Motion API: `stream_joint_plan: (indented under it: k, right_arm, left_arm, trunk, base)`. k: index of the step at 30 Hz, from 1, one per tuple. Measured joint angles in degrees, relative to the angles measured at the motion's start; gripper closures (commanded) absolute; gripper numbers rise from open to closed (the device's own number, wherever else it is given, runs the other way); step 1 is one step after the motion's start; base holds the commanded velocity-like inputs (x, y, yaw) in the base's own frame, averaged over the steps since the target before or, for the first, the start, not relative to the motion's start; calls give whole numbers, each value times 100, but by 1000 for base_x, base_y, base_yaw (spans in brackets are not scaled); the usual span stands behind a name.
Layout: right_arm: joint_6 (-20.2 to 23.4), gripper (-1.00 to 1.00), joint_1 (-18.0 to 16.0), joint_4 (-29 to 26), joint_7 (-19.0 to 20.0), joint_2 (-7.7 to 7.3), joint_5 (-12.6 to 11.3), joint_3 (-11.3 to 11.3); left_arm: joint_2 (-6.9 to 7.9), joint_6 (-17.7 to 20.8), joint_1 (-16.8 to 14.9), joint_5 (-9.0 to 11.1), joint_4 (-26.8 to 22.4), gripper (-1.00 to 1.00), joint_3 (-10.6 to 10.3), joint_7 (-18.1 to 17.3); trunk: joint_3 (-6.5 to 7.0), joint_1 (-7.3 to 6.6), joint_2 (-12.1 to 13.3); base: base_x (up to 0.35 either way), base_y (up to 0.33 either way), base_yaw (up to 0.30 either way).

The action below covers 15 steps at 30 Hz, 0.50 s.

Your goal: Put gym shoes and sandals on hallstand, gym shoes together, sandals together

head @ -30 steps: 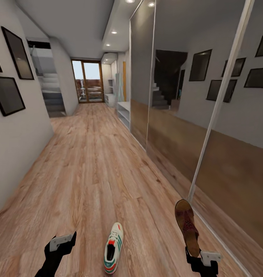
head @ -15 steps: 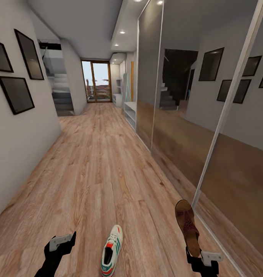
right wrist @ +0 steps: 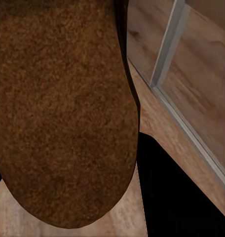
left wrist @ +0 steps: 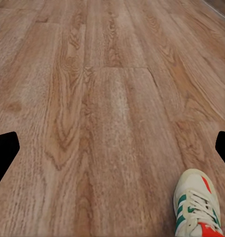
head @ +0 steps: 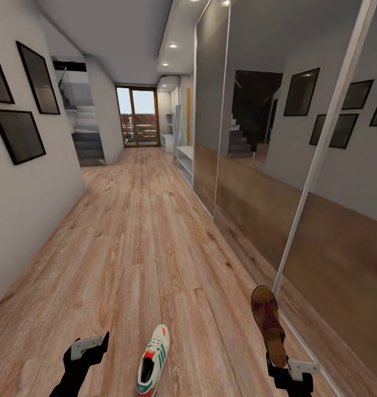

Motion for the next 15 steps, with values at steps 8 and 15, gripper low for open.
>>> stream_joint_plan:
  k: [8,15]
  right_arm:
    - [0,100,0,-4,0,1,1,0]
    - [4,100,0,6,1,-1,8,0]
  left_arm:
    - [0,0,0,0,-1,-100,1,1]
    - [-3,10,-5,-43,7,-100,-13,-6]
  trunk:
    - [0,0,0]
    - [0,0,0]
  base:
    - [3,-11,0]
    - [0,0,0]
